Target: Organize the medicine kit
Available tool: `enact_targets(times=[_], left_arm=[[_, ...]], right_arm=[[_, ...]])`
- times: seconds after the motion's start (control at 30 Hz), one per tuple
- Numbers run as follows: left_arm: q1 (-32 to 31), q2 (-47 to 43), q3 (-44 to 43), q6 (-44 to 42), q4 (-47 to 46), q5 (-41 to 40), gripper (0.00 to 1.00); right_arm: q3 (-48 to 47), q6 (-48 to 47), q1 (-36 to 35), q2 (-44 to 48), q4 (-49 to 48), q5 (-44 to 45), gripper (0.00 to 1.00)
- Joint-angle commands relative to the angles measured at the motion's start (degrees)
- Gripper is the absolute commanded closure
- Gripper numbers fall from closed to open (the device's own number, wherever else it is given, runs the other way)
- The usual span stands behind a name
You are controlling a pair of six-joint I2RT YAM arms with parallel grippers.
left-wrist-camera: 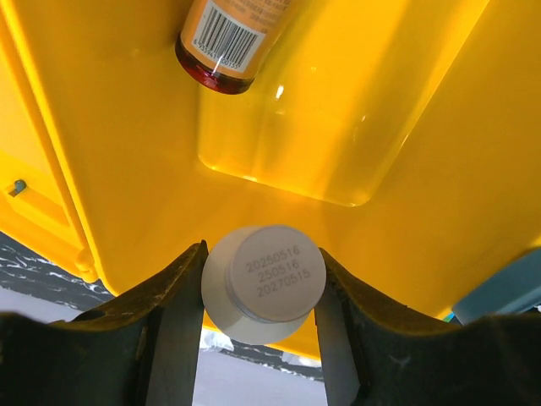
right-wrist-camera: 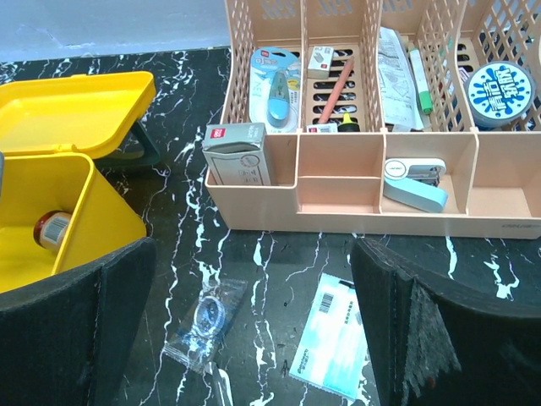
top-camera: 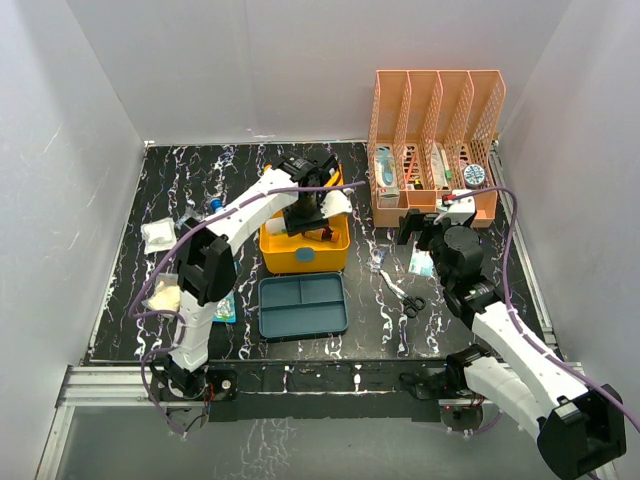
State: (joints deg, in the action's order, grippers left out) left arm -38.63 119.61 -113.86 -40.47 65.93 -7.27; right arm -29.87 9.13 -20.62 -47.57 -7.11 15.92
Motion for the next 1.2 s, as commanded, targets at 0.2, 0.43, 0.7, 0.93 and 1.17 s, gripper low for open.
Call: enact_targets(times=[0.2, 0.43, 0.7, 0.93, 1.17], left_arm=[[-2.27, 2.83, -4.31, -1.59, 9.34, -7.48, 1.0], [-3.1, 4.82, -6.48, -1.22, 12.6, -7.29, 0.71], [-3.38, 4.84, -7.45, -0.93, 12.75, -6.24, 0.43], [-3.51, 4.72, -9.71, -0.55, 13.04, -5.08, 0.39], [-2.92, -0.96, -19.78, 1.62, 6.02, -4.84, 0.35]], right_arm=[[1.82, -0.77, -0.3, 3.27, -1.79, 2.28, 0.02], [1.75, -1.28, -0.28, 4.41, -0.86, 3.02, 0.02], [1.49, -1.61, -0.3, 4.68, -0.37, 3.25, 0.02], [1.04, -1.68, -0.29, 4.55, 0.0, 3.24, 0.02], [-0.48, -2.86, -0.3, 3.95, 0.86, 3.11, 0.02]])
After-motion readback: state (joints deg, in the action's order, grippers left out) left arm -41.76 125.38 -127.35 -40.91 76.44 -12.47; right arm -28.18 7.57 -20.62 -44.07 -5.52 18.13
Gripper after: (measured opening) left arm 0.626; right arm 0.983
